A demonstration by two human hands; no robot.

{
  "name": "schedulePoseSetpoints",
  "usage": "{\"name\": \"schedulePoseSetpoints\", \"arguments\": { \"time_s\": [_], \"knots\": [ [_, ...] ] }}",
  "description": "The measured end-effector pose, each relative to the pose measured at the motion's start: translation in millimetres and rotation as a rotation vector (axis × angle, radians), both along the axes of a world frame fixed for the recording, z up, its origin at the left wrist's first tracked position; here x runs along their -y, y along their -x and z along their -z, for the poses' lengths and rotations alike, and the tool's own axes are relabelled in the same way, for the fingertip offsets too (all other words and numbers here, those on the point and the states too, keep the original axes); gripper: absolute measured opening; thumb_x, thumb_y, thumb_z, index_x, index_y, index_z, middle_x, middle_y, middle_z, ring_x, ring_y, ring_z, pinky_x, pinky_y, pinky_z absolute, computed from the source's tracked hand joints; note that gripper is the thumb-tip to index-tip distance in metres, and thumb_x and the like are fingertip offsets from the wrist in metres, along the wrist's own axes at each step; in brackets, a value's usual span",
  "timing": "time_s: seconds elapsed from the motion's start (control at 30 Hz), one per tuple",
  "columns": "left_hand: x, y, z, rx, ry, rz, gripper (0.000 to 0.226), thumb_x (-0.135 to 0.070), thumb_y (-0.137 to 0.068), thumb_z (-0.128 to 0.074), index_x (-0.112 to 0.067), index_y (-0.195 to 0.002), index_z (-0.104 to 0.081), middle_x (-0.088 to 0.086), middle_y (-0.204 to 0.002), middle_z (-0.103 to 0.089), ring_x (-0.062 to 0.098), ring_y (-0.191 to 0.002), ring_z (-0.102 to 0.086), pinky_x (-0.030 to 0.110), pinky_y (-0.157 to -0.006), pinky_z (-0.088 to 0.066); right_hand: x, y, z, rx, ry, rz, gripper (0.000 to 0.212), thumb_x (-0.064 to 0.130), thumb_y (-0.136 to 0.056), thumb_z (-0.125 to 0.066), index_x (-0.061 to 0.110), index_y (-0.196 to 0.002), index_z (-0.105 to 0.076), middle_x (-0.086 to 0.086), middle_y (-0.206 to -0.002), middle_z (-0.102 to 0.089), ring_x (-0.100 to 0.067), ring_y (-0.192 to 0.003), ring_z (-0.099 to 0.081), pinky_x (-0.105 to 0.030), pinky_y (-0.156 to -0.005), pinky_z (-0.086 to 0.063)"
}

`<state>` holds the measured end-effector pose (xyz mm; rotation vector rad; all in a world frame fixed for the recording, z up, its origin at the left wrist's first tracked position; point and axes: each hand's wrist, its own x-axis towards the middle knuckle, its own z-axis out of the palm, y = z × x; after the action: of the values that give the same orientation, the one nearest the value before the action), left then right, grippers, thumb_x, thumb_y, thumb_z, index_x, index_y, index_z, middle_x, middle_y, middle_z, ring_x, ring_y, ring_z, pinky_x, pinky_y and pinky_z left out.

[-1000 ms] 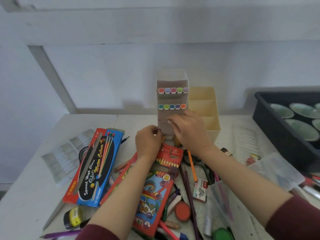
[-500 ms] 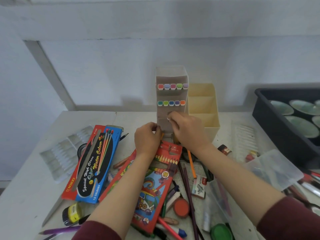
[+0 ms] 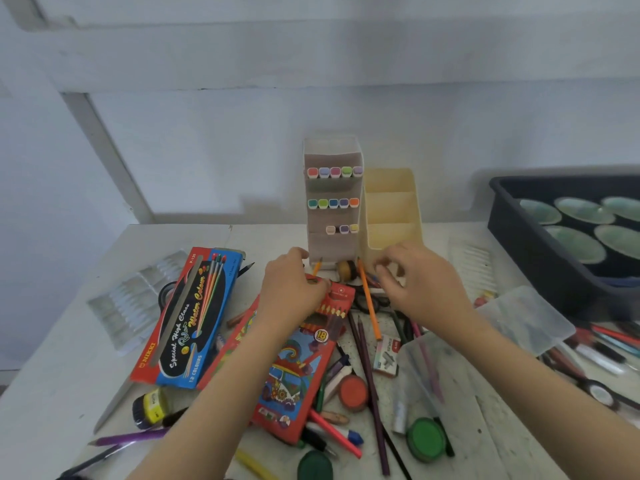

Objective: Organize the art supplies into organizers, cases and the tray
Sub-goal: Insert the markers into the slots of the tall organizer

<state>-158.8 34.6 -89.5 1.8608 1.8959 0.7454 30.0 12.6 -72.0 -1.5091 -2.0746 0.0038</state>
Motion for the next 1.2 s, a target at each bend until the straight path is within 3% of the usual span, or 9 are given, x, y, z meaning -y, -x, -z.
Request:
{"name": "schedulePoseSetpoints", "arguments": {
  "time_s": [0.2, 0.37, 0.5, 0.63, 0.8, 0.9, 1.0, 1.1, 1.2],
  "knots": [
    [33, -7, 10, -0.168, -0.019, 0.093, 0.041, -0.041, -0.080, -0.065, -0.022, -0.115, -0.056, 0.001, -0.115, -0.054, 0.020, -0.111, -0.044, 0.030, -0.092, -0.035, 38, -8, 4, 0.233, 0.359, -0.007, 0.023, 0.045, -0.086, -0.056, 0.023, -0.084, -0.065, 0.012, -0.080, -0.053, -0.007, -0.078, -0.051, -0.024, -0.071, -0.044],
    [41, -6, 7, -0.191, 0.022, 0.150, 0.045, -0.045, -0.081, -0.063, -0.029, -0.123, -0.055, 0.000, -0.118, -0.052, 0.020, -0.116, -0.042, 0.032, -0.097, -0.035, 56, 0, 9, 0.367, 0.409, 0.063, 0.030, 0.037, -0.085, -0.051, 0.024, -0.110, -0.061, 0.003, -0.100, -0.054, -0.016, -0.096, -0.051, -0.030, -0.084, -0.036],
    [47, -4, 0, -0.289, 0.072, 0.227, 0.055, -0.051, -0.077, -0.064, -0.032, -0.127, -0.051, -0.002, -0.125, -0.050, 0.019, -0.119, -0.040, 0.031, -0.099, -0.033, 63, 8, 10, 0.499, 0.455, 0.112, 0.031, 0.046, -0.086, -0.049, 0.021, -0.101, -0.061, -0.005, -0.111, -0.050, -0.024, -0.106, -0.045, -0.036, -0.092, -0.031],
    [53, -1, -4, -0.278, 0.071, 0.262, 0.050, -0.052, -0.077, -0.063, -0.033, -0.123, -0.055, -0.005, -0.120, -0.053, 0.017, -0.116, -0.043, 0.030, -0.095, -0.036, 65, 9, 11, 0.481, 0.462, 0.110, 0.033, 0.048, -0.084, -0.054, 0.021, -0.102, -0.057, -0.006, -0.115, -0.045, -0.024, -0.108, -0.042, -0.034, -0.089, -0.032],
    [54, 0, -1, -0.167, 0.005, 0.258, 0.032, -0.040, -0.081, -0.063, -0.030, -0.111, -0.063, -0.009, -0.100, -0.052, 0.012, -0.102, -0.046, 0.027, -0.087, -0.040, 64, 8, 2, 0.293, 0.426, 0.018, 0.021, 0.035, -0.081, -0.060, 0.023, -0.093, -0.048, 0.005, -0.099, -0.051, -0.015, -0.092, -0.045, -0.028, -0.074, -0.031],
    [54, 2, 0, 0.015, -0.063, 0.242, 0.018, -0.029, -0.083, -0.062, -0.029, -0.100, -0.067, -0.013, -0.097, -0.060, 0.007, -0.097, -0.055, 0.025, -0.085, -0.047, 58, 2, -5, 0.025, 0.521, -0.021, 0.010, 0.031, -0.082, -0.062, 0.025, -0.082, -0.054, 0.008, -0.082, -0.058, -0.009, -0.076, -0.054, -0.024, -0.067, -0.045],
    [56, 0, -10, 0.305, 0.036, 0.235, 0.011, -0.023, -0.090, -0.059, -0.030, -0.094, -0.067, -0.015, -0.088, -0.067, -0.003, -0.083, -0.061, 0.011, -0.069, -0.048, 44, 0, -17, -0.293, 0.564, 0.009, 0.013, 0.033, -0.079, -0.071, 0.026, -0.080, -0.060, 0.006, -0.079, -0.065, -0.005, -0.071, -0.060, -0.017, -0.059, -0.047],
    [53, -3, -21, 0.577, 0.208, 0.238, 0.011, -0.025, -0.091, -0.060, -0.030, -0.092, -0.069, -0.009, -0.078, -0.071, 0.007, -0.071, -0.067, 0.023, -0.057, -0.053, 25, 10, -27, -0.563, 0.619, 0.018, 0.015, 0.030, -0.080, -0.073, 0.020, -0.086, -0.064, 0.002, -0.080, -0.068, -0.003, -0.067, -0.063, -0.014, -0.055, -0.047],
    [42, -5, -22, 0.731, 0.242, 0.167, 0.009, -0.013, -0.087, -0.066, -0.020, -0.092, -0.068, -0.004, -0.071, -0.071, 0.006, -0.060, -0.065, 0.017, -0.052, -0.050, 10, 25, -29, -0.655, 0.628, 0.013, 0.019, 0.028, -0.084, -0.069, 0.015, -0.095, -0.061, -0.001, -0.079, -0.067, -0.001, -0.055, -0.060, -0.013, -0.048, -0.045]
  ]
}}
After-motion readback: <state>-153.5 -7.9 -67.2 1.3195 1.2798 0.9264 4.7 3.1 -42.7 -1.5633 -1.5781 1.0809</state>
